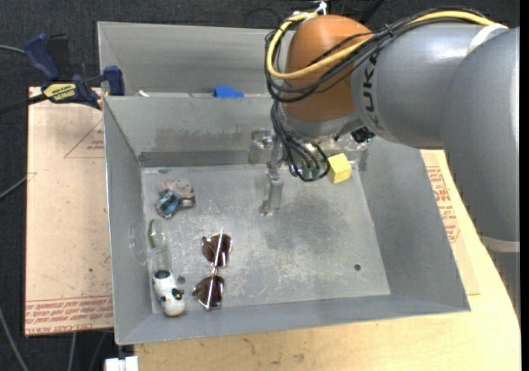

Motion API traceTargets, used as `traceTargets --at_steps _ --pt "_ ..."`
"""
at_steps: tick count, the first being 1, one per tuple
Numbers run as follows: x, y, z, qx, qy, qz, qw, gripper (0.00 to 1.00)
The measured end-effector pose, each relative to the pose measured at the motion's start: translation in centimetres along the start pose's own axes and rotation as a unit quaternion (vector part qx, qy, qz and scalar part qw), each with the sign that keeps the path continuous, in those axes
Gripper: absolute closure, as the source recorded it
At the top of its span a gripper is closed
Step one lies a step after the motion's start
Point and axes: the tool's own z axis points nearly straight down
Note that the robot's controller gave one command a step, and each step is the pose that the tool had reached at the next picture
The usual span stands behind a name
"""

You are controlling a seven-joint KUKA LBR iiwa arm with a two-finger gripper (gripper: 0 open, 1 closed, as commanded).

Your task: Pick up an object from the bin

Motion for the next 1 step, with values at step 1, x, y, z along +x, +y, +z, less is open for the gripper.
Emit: traceTargets --at_steps 1 --pt "-0.11 -0.03 -0.5 0.0 -0.0031 0.001 1.0 0.0"
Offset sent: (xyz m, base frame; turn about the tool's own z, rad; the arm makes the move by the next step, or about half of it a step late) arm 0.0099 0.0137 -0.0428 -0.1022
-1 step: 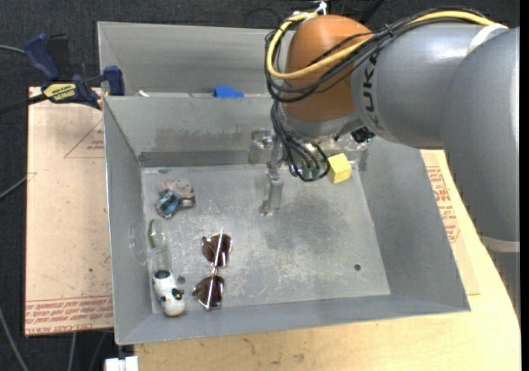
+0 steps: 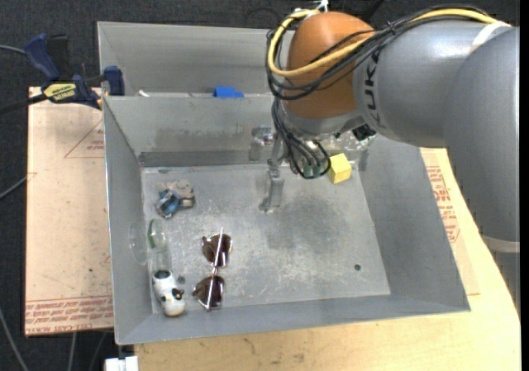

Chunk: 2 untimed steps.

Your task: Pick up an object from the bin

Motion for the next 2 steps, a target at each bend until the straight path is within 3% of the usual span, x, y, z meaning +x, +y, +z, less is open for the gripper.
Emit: traceTargets --at_steps 1,2 --pt "-0.7 0.9 3.0 0.001 -0.0012 -0.033 0.9995 0.0" --pt "-0.4 6.6 5.3 0.001 -0.0012 -0.05 0.9988 0.0"
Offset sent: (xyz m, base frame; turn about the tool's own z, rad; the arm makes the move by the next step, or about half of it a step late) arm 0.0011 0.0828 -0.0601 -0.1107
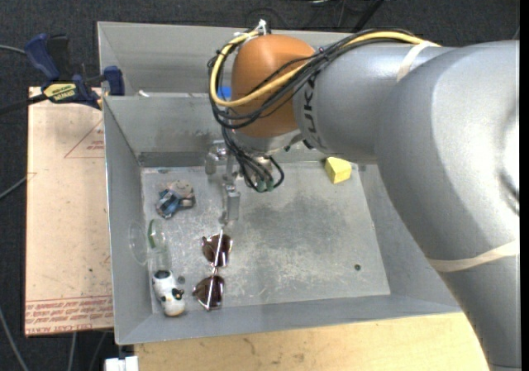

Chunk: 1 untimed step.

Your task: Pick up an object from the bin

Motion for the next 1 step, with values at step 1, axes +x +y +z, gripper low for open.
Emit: traceTargets --at_steps 1 --pt "2.83 1.76 1.53 -0.002 0.0009 -0.043 0.9991 0.0"
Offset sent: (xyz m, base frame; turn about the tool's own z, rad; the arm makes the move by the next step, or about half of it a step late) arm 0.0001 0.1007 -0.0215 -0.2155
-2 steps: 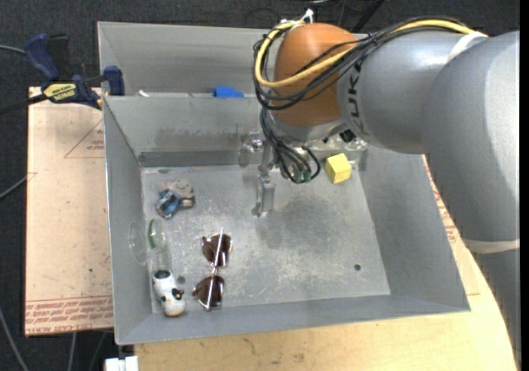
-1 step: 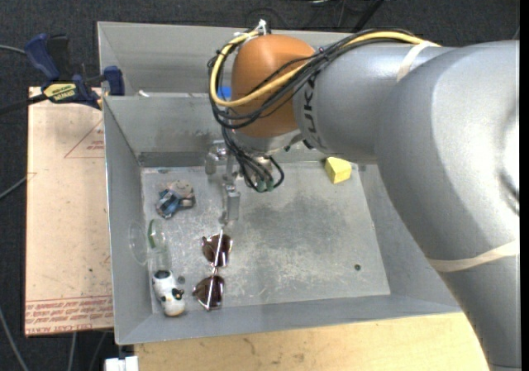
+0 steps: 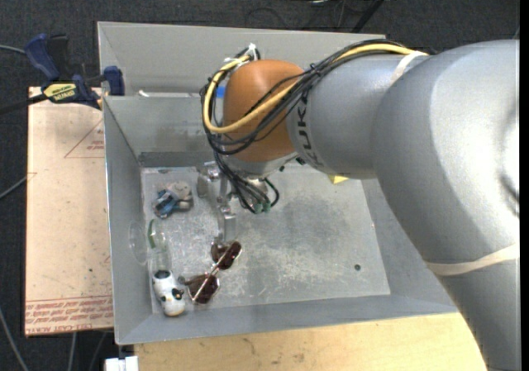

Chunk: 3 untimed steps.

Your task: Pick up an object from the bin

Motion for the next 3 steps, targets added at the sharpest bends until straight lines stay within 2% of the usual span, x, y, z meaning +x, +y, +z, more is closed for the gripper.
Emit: traceTargets --at_steps 1,2,3 --pt "-2.3 3.3 0.3 0.003 -0.0003 -0.036 0.9993 0.0" --pt "-4.6 10.5 0.3 0.014 0.0059 -0.048 0.9987 1.0" --pt "-4.4 10.2 0.3 0.011 0.0034 -0.049 0.9988 1.0"
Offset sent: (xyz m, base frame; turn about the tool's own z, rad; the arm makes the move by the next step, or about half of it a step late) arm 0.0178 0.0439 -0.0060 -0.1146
